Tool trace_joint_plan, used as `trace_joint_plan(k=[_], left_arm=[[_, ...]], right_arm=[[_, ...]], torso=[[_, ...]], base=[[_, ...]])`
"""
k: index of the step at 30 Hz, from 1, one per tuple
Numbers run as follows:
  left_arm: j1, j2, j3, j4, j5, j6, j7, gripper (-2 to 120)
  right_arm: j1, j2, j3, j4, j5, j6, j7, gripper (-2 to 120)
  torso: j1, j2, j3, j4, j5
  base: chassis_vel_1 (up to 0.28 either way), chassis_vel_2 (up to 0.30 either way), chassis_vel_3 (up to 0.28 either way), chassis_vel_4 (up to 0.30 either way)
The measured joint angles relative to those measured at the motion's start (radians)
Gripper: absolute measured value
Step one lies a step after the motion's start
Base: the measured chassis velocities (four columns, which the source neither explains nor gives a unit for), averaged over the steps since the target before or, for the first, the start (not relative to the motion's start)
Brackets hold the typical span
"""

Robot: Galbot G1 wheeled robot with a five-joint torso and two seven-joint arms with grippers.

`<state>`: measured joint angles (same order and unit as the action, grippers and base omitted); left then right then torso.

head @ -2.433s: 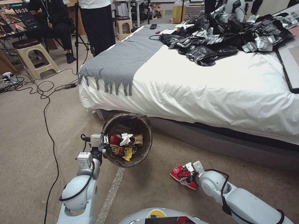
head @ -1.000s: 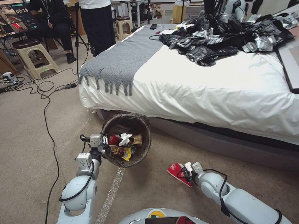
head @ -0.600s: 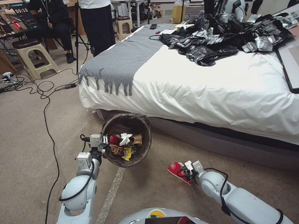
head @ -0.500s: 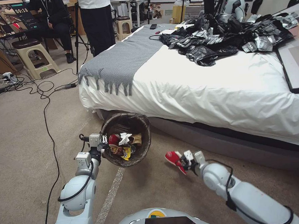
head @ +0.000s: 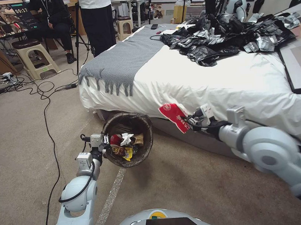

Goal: Pick up the trash bin, then pick up the garbage from the floor and place it into the trash bin.

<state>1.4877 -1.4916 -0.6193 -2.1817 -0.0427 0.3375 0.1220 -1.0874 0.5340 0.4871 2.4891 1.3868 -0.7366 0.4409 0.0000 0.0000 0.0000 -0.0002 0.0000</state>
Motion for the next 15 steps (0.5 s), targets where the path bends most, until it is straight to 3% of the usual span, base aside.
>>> trace_joint_plan(k=[5, 8, 12, 13, 15], left_arm=[[0.003, 0.002, 0.001, -0.005, 0.001, 0.0, 0.0, 2], [0.004, 0.002, 0.005, -0.006, 0.004, 0.001, 0.0, 2], [0.003, -0.001, 0.016, -0.005, 0.015, 0.0, 0.0, 2], [0.003, -0.001, 0.016, -0.005, 0.015, 0.0, 0.0, 2], [0.003, -0.004, 0.018, -0.001, 0.017, 0.0, 0.0, 2]], right_arm=[[0.065, -0.038, 0.031, 0.027, 0.138, -0.001, 0.019, 8], [0.177, -0.073, -0.025, 0.028, 0.234, -0.001, 0.014, 8], [0.386, -0.126, -0.182, 0.024, 0.247, 0.011, -0.118, 8], [0.386, -0.126, -0.182, 0.024, 0.247, 0.011, -0.118, 8], [0.47, -0.132, -0.284, 0.022, 0.242, 0.008, -0.147, 8]], torso=[[0.0, 0.0, 0.0, -0.0001, 0.0004], [0.0, 0.0, 0.0, 0.0004, 0.0], [0.0, 0.0, 0.0, 0.0001, -0.0001], [0.0, 0.0, 0.0, 0.0001, -0.0001], [0.0, 0.0, 0.0, 0.0, -0.0002]], base=[[0.0, 0.0, 0.0, 0.0], [0.0, 0.0, 0.0, 0.0], [0.0, 0.0, 0.0, 0.0], [0.0, 0.0, 0.0, 0.0], [0.0, 0.0, 0.0, 0.0]])
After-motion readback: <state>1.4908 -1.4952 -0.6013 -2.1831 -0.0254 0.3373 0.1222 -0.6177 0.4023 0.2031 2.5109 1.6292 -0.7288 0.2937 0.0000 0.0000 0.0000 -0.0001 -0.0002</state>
